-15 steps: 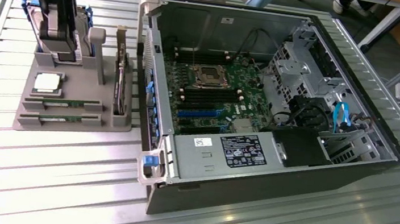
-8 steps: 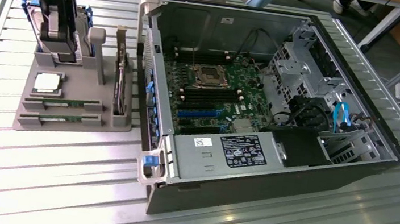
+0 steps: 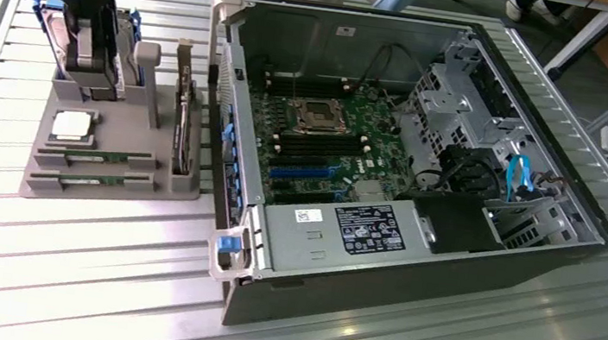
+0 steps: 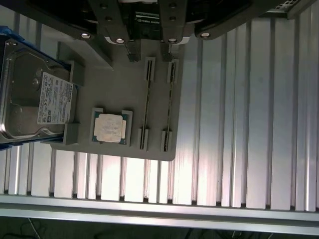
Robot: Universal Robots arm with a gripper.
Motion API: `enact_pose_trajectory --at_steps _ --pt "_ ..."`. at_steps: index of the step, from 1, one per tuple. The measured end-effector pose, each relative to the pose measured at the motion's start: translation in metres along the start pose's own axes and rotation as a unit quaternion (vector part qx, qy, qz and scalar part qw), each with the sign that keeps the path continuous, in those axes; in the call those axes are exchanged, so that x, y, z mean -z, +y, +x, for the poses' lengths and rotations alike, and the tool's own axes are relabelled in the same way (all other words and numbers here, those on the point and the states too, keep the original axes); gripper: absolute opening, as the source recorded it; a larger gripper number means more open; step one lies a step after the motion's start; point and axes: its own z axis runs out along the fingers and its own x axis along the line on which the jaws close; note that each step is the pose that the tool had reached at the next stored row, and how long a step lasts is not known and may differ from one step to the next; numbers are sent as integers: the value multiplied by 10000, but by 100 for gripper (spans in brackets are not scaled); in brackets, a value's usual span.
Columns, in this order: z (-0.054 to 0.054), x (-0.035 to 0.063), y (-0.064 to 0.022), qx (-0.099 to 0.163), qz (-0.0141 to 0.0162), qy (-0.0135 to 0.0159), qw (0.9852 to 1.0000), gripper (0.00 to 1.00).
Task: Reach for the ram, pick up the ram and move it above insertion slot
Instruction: 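Pick up the ram and move it above insertion slot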
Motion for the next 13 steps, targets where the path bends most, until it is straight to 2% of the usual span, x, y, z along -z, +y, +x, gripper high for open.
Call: enact_pose_trajectory --at_steps 8,9,13 --pt "1 -24 -1 14 0 1 10000 30" --pt "2 -78 -3 43 -1 2 10000 30" --pt "3 -94 -4 53 -2 3 10000 30"
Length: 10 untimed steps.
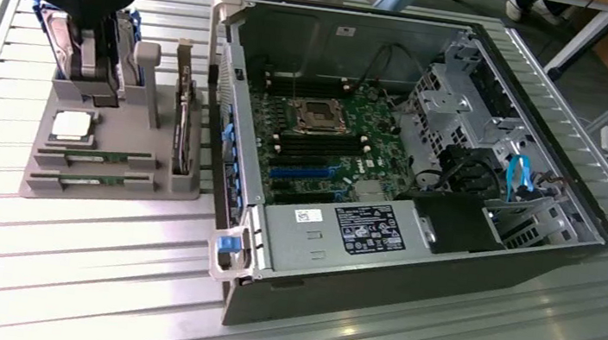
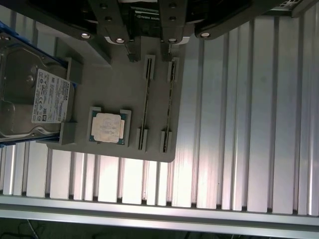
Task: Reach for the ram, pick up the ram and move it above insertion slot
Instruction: 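Pick up the ram and move it above insertion slot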
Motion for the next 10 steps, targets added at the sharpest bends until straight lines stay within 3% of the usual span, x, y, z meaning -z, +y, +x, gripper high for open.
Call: enact_pose_trajectory --at_steps 10 --pt "48 -41 1 13 0 0 10000 30"
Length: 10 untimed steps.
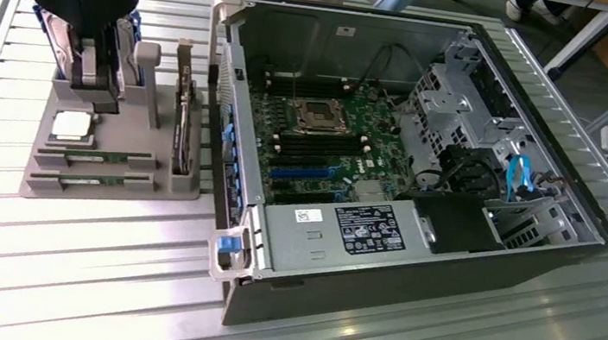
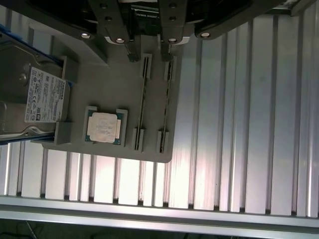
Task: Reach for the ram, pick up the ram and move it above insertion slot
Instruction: 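Pick up the ram and move it above insertion slot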
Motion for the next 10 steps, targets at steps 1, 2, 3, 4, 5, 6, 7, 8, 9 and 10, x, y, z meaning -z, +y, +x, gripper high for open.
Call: enact_pose_trajectory --at_steps 1,2,3,4,5,6,7,8,9,10 --pt "5 -21 0 5 0 0 10000 30" --pt "5 -24 -1 5 -1 0 10000 30" --pt "5 -28 -1 6 0 1 10000 30" --pt "5 -31 -1 7 -1 1 10000 30" --pt "5 -32 -1 7 0 1 10000 30" --pt "5 -36 -1 8 0 1 10000 30" --pt "6 -40 -1 9 -1 1 10000 30" --pt "6 -45 -2 9 -1 1 10000 30" --pt "6 -48 -2 10 -1 1 10000 30" --pt "6 -50 -2 11 -1 1 10000 30"
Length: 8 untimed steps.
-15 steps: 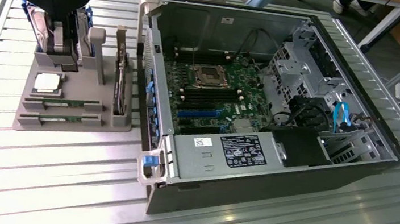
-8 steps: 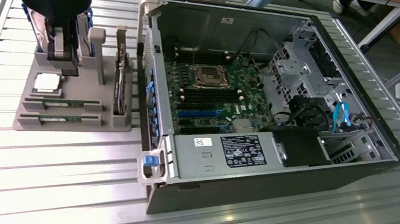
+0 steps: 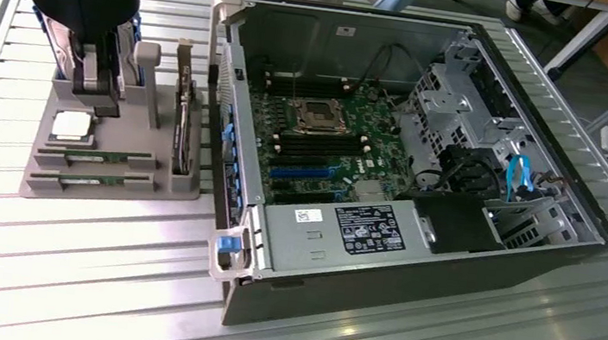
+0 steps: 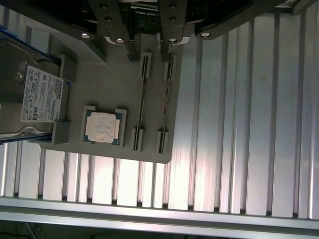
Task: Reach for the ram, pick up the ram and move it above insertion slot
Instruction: 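Pick up the ram and move it above insertion slot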
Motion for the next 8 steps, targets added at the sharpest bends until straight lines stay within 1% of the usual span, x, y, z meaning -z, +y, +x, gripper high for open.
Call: enact_pose_trajectory --at_steps 8 --pt "0 -18 -1 3 0 0 10000 30"
